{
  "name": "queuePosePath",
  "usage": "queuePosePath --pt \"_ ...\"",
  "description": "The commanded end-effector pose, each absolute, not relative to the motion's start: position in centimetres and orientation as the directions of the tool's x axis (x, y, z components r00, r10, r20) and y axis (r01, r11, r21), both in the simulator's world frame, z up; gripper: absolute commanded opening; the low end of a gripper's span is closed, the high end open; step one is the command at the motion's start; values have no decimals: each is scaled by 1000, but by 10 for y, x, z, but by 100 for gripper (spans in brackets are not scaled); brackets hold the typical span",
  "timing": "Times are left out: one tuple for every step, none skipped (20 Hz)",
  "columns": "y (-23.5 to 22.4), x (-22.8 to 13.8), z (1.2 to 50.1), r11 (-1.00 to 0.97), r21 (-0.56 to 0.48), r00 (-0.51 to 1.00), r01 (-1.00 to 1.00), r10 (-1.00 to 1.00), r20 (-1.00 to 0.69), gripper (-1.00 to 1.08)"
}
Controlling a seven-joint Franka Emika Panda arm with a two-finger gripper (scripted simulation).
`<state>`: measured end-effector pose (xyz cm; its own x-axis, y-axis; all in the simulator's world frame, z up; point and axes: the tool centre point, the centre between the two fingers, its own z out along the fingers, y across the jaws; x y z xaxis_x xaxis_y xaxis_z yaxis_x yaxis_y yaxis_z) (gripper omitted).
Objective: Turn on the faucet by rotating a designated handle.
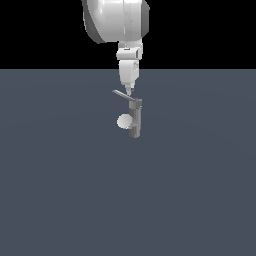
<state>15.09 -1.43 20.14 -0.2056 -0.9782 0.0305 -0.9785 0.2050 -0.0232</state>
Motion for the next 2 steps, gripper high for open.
queuePosePath --pt "50 153 182 131 0 -131 -991 -991 0 -100" --pt "50 153 182 131 0 -131 -991 -991 0 -100"
